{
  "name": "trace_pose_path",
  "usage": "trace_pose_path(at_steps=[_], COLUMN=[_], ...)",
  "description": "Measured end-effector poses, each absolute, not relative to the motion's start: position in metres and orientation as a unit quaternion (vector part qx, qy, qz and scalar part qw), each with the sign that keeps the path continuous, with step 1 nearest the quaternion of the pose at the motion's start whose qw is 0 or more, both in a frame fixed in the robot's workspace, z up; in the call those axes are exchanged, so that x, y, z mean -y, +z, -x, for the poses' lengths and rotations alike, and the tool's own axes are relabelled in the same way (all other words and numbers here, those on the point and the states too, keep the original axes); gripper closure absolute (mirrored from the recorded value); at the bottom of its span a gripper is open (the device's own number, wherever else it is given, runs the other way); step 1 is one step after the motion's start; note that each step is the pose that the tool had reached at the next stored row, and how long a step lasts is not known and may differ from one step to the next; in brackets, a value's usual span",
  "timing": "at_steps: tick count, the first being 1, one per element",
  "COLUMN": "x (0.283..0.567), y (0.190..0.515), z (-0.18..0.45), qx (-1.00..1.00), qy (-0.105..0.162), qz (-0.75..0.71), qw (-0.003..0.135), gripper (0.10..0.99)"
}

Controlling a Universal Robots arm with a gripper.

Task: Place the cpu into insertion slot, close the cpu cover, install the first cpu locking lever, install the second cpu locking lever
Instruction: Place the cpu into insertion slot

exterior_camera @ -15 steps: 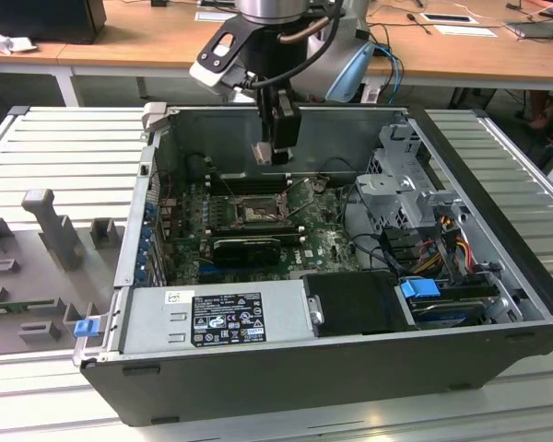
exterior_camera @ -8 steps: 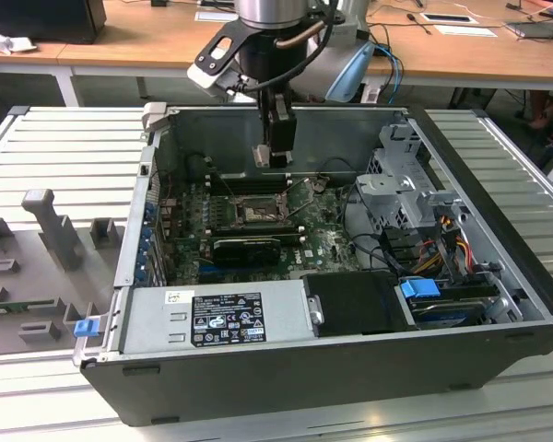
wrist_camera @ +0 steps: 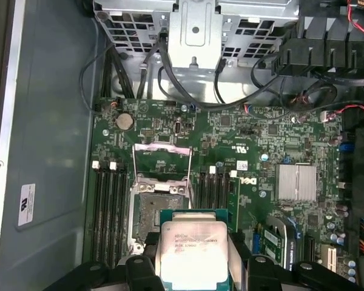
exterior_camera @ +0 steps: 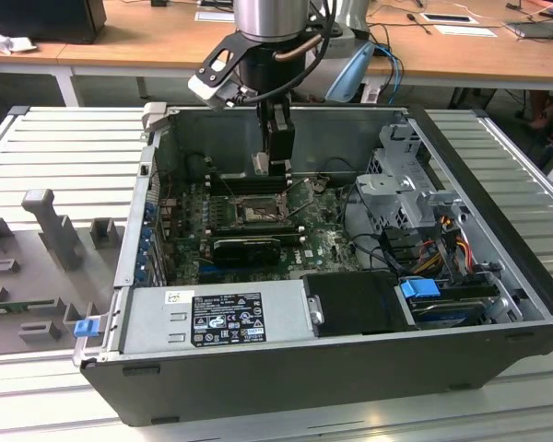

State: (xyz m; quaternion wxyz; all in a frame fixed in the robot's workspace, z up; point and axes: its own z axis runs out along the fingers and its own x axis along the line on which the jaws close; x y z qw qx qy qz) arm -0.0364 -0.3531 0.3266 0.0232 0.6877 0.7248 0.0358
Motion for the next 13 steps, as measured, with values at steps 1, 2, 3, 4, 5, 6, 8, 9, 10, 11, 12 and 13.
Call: trace_pose_path(at_steps=[1, 2, 3, 4, 5, 6, 8, 9, 10, 11, 12, 13], x=[0.3531, 0.3531, 0.3531, 0.3531, 0.3532, 0.3531, 0.3531, 0.3531, 0.3531, 0.3531, 0.3531, 0.3531], y=[0.3264, 0.326, 0.3256, 0.3252, 0.3249, 0.3246, 0.3237, 0.3229, 0.3224, 0.3219, 0.3211, 0.3205], z=[0.0364, 0.0364, 0.0364, 0.0364, 0.0364, 0.0364, 0.0364, 0.0364, 0.0364, 0.0364, 0.0364, 0.0364], qx=[-0.725, -0.725, -0.725, -0.725, -0.725, -0.725, -0.725, -0.725, -0.725, -0.725, -0.725, -0.725], qy=[0.036, 0.036, 0.036, 0.036, 0.036, 0.036, 0.036, 0.036, 0.036, 0.036, 0.036, 0.036], qz=[-0.688, -0.688, -0.688, -0.688, -0.688, -0.688, -0.688, -0.688, -0.688, -0.688, -0.688, -0.688], qw=[0.023, 0.023, 0.023, 0.023, 0.023, 0.023, 0.023, 0.023, 0.023, 0.023, 0.023, 0.023], gripper=[0.557, 0.557, 0.557, 0.557, 0.557, 0.557, 0.557, 0.557, 0.557, 0.557, 0.557, 0.557])
